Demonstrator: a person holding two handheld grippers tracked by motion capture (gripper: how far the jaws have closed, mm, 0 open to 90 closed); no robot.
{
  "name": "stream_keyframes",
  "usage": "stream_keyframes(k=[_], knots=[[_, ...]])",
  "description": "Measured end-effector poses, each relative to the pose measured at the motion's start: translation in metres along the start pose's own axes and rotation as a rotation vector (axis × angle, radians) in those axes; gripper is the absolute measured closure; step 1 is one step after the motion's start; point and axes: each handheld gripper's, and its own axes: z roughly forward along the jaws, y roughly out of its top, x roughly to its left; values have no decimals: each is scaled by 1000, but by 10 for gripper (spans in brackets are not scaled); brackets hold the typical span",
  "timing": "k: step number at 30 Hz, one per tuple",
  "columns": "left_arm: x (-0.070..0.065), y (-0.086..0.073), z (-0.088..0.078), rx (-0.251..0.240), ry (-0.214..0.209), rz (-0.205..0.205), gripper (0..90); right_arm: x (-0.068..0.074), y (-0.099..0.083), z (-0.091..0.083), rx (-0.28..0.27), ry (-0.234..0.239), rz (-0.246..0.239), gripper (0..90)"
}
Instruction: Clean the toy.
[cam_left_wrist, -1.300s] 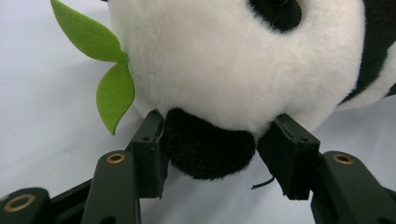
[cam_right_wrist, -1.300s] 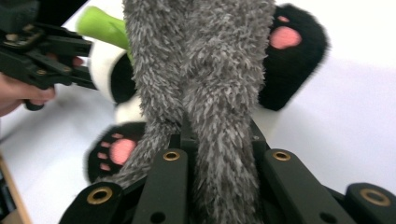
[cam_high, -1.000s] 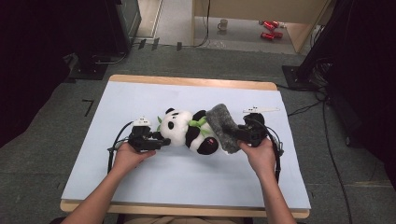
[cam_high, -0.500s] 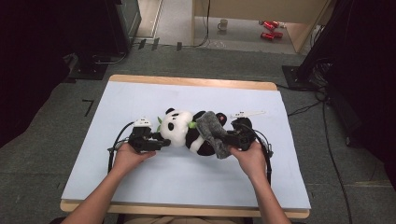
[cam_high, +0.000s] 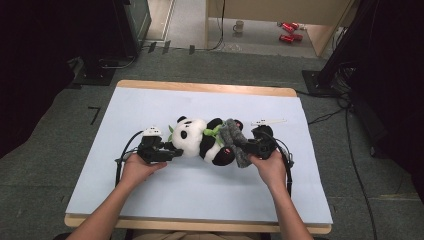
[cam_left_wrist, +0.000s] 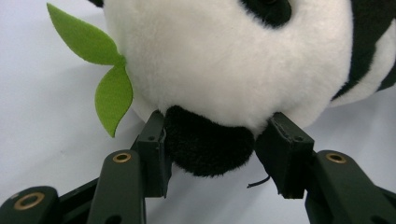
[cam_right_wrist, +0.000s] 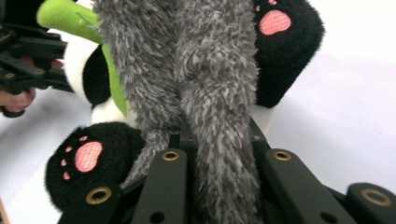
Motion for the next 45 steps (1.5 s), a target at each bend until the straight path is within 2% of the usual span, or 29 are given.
stream_keyframes(k=[2, 7, 10, 13, 16, 17, 18, 19, 23, 26, 28, 32, 34, 36, 39, 43, 45], knots=[[-3, 0, -1, -3, 1, 6, 490, -2, 2, 2, -3, -23, -12, 777], [-10, -1, -3, -1, 3, 15, 493, -8, 9, 5, -5, -44, -10, 777], [-14, -3, -4, 6, 16, 36, 492, -13, 13, 7, -9, -40, -6, 777], [-14, -6, -6, -7, 38, 82, 454, -17, 18, 10, -14, -34, -11, 777], [-11, -10, -10, -15, 57, 157, 411, -19, 21, 12, -17, -35, -8, 776], [-9, -12, -13, -25, 63, 192, 392, -20, 22, 12, -17, -37, -10, 776], [-6, -13, -14, -38, 65, 206, 380, -20, 23, 13, -18, -36, -13, 776], [-4, -13, -16, -47, 64, 207, 371, -21, 24, 14, -16, -36, -11, 776], [11, -10, -16, -107, 32, 161, 351, -24, 28, 17, -15, -36, -10, 776], [14, -4, -12, -154, 13, 178, 332, -27, 32, 19, -11, -43, -4, 776], [15, -1, -10, -180, 10, 220, 334, -29, 35, 21, -11, -48, -5, 775], [17, 5, -5, -182, -40, 209, 331, -34, 39, 25, -14, -47, 4, 775], [17, 7, -1, -188, -48, 203, 285, -36, 41, 26, -12, -48, 11, 774], [16, 7, 3, -197, -54, 212, 281, -36, 42, 26, -12, -50, 7, 774], [17, 6, 6, -211, -46, 216, 292, -35, 42, 25, -12, -61, 5, 775], [14, 5, 7, -201, -18, 212, 327, -34, 43, 19, -23, -64, 15, 776], [15, 5, 7, -199, -30, 182, 364, -32, 44, 12, -38, -64, 17, 775]])
